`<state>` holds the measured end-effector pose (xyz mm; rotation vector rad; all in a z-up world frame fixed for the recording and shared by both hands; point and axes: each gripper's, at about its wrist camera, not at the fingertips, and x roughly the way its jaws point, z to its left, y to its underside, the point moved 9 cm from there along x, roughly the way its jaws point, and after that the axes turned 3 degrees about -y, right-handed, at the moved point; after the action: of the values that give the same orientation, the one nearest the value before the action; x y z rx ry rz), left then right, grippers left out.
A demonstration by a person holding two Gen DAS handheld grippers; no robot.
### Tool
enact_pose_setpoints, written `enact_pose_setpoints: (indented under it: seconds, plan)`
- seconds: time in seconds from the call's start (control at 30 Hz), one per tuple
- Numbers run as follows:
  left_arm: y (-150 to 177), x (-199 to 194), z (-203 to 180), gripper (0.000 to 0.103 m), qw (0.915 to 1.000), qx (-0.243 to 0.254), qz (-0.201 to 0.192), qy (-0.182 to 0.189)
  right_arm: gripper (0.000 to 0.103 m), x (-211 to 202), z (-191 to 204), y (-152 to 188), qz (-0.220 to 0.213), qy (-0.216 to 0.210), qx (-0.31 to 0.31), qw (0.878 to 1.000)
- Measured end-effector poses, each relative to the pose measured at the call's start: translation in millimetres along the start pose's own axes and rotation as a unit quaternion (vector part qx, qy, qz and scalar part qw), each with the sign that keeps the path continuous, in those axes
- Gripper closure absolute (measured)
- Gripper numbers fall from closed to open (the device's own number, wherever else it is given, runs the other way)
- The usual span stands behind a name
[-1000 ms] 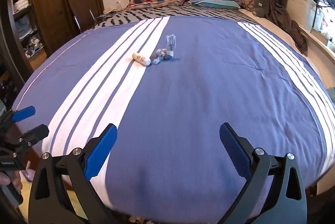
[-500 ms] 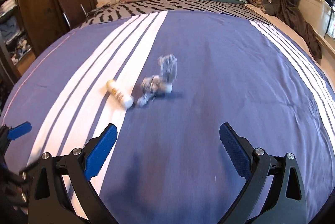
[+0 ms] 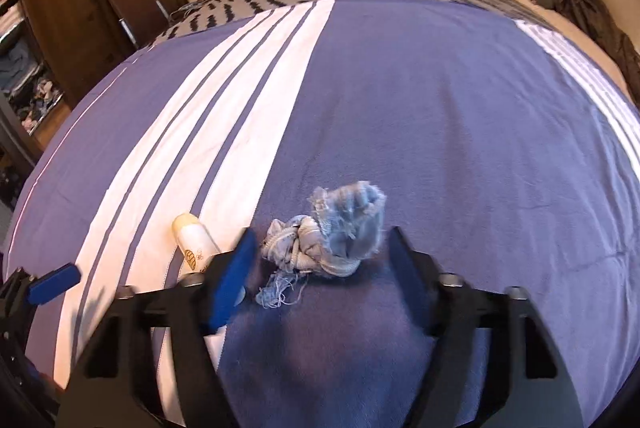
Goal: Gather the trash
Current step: 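Grasp the grey sock with the right tool while the left tool grasps the white-and-yellow tube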
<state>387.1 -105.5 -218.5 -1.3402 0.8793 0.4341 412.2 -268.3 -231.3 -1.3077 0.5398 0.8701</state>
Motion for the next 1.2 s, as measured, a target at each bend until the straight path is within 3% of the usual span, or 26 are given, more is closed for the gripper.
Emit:
enact_pose_setpoints:
  seconds: [0.1,0.23,0.53,0.67,0.77,1.2]
  plan:
    - [-8,9,-6,0.008,0.9999,-0.007,0.004,0.010,0.062,-1,-5,-1,-0.003,-0.005,0.002,1.000]
    - [-18,24,-15,0.008,0.9999,0.003,0.007,0.010,0.063,-15,-20,-6,-0.018,0.030,-0.015,0.999]
    - [-31,60,-31,0.009,0.9988,0.038,0.028,0.011,0.063,-36,-50,-6,-0.028,0.027,0.003,0.999]
    - [-36,66,-32,0.023,0.9985,0.047,0.027,0.009,0.063,-36,-56,-4,-0.027,0.036,0.001,0.999]
    - [-39,66,-35,0.037,0.9982,0.055,0.022,0.009,0.063,-36,-61,-2,-0.027,0.039,0.006,0.999]
    - [-17,29,-33,0.038,0.9991,0.039,0.016,0.008,0.063,-67,-50,16,-0.034,0.035,-0.001,0.999]
